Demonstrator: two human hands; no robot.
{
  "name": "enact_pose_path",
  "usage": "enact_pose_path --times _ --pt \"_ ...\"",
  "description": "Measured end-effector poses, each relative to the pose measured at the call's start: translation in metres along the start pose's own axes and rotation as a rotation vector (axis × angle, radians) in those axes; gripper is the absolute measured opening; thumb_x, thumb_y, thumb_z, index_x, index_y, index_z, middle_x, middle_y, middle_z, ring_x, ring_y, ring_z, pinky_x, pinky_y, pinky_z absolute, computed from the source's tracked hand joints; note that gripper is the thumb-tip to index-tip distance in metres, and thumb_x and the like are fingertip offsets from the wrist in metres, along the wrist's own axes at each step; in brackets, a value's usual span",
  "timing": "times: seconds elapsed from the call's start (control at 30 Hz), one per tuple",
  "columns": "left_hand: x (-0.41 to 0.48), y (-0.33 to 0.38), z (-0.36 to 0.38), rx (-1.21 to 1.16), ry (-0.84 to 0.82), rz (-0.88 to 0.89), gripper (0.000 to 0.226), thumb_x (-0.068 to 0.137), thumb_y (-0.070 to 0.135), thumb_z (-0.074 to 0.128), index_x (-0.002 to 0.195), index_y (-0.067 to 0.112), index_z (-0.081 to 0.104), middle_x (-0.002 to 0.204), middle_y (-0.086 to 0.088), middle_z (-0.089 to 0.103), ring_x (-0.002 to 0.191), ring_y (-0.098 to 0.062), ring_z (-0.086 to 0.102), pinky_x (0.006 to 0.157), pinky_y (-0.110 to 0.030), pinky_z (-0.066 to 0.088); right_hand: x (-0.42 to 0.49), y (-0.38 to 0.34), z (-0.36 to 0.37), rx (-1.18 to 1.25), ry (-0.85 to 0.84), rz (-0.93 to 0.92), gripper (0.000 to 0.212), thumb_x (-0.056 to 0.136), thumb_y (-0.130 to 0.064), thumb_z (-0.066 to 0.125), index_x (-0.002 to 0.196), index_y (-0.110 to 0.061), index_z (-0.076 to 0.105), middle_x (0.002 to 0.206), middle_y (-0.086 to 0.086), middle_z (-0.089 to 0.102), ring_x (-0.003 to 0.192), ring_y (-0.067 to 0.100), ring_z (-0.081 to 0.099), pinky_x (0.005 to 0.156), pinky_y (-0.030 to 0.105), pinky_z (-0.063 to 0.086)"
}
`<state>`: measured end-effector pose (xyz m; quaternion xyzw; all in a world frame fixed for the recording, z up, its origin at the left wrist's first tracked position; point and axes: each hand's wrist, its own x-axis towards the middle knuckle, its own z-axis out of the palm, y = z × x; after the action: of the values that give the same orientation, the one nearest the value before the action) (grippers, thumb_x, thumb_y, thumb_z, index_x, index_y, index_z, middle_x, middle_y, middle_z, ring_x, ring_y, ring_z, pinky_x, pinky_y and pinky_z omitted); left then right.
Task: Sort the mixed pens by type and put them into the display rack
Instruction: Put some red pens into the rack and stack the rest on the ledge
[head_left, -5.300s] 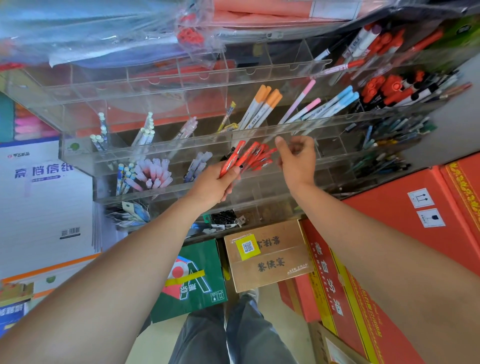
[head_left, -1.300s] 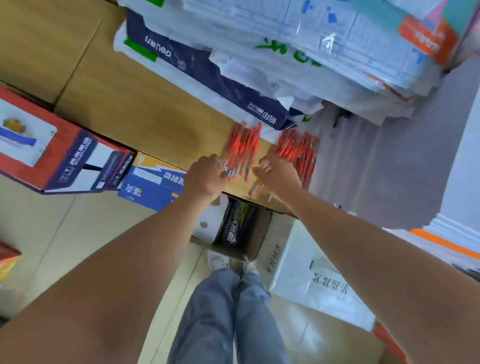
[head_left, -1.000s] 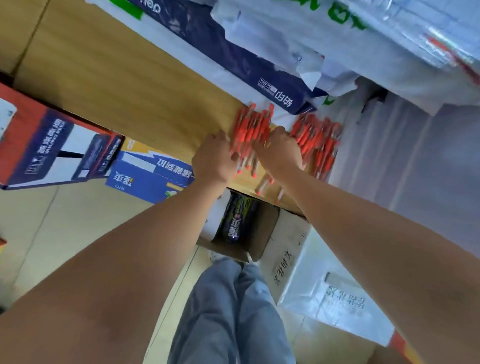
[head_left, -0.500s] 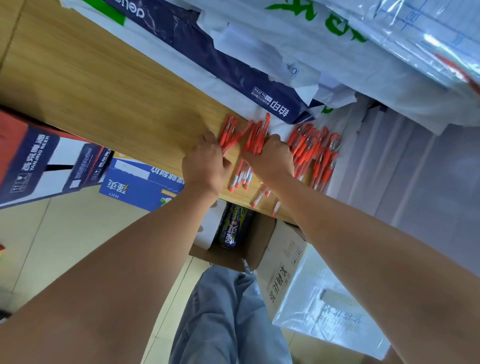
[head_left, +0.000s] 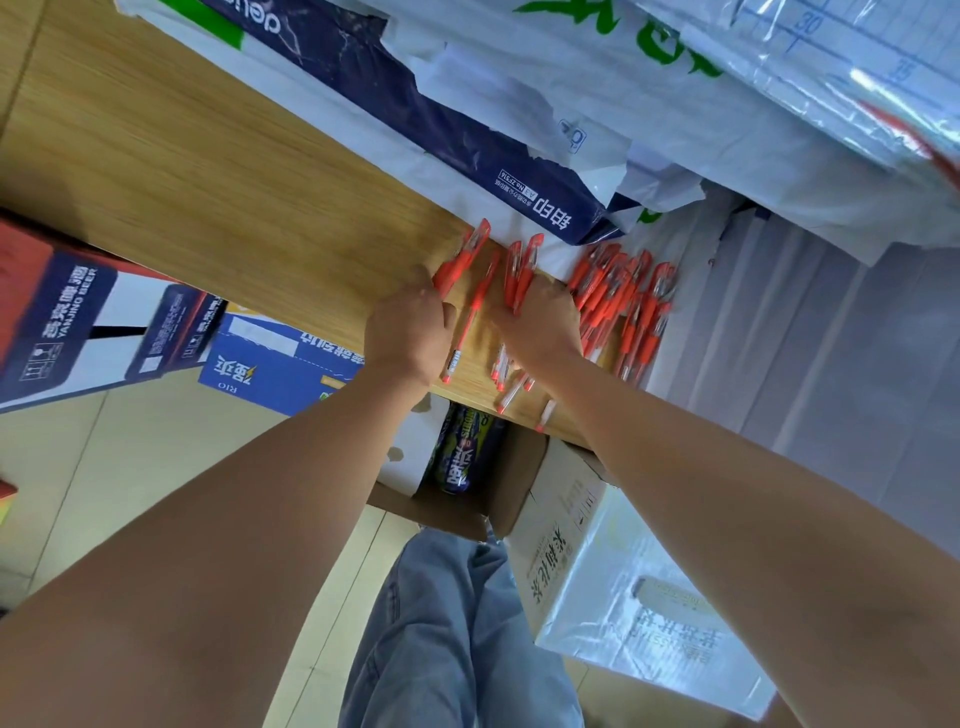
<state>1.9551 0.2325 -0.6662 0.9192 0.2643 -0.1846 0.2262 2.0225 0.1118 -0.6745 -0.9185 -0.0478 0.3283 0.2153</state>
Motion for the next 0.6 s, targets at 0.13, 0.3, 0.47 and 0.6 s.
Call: enact_pose_path --times 0.13,0.3,0.47,0.6 --pt "-0.014 0.007 0.005 -0.044 -0.067 0.036 0.033 0.100 0.036 0.042 0.113 0.006 0.045 0.077 -0.004 0.051 0.073 -0.029 0.060 0.059 -0.033 0.037 -0.011 0.006 -0.012 0.180 -0.028 -0.025 0.023 0.093 -0.027 0.056 0.078 -0.014 0.044 0.063 0.001 0.051 0.055 0.019 0.056 0.041 0.019 0.036" --pt "-0.015 0.011 0.013 0.034 -0.036 -0.015 0.035 0.095 0.038 0.052 0.106 0.006 0.054 0.091 -0.011 0.065 0.083 -0.032 0.064 0.061 -0.033 0.043 -0.022 0.009 -0.022 0.232 -0.064 -0.053 0.015 0.094 -0.019 0.055 0.086 -0.012 0.044 0.074 0.009 0.057 0.065 0.031 0.065 0.053 0.035 0.056" --pt "-0.020 0.009 0.005 -0.077 -0.092 -0.081 0.025 0.093 0.033 0.049 0.084 0.011 0.055 0.071 -0.004 0.056 0.068 -0.027 0.056 0.059 -0.030 0.041 -0.033 0.013 -0.028 0.327 -0.088 -0.002 0.011 0.093 -0.014 0.054 0.092 -0.009 0.043 0.076 0.011 0.055 0.066 0.032 0.065 0.058 0.047 0.056" --pt "-0.034 0.003 -0.007 -0.323 -0.189 -0.111 0.039 0.092 0.033 0.044 0.060 0.013 0.040 0.053 -0.001 0.041 0.053 -0.025 0.044 0.046 -0.028 0.032 -0.048 0.011 -0.037 0.479 -0.160 0.032 0.013 0.096 -0.013 0.053 0.100 -0.011 0.041 0.068 0.008 0.052 0.041 0.010 0.052 0.041 0.024 0.043"
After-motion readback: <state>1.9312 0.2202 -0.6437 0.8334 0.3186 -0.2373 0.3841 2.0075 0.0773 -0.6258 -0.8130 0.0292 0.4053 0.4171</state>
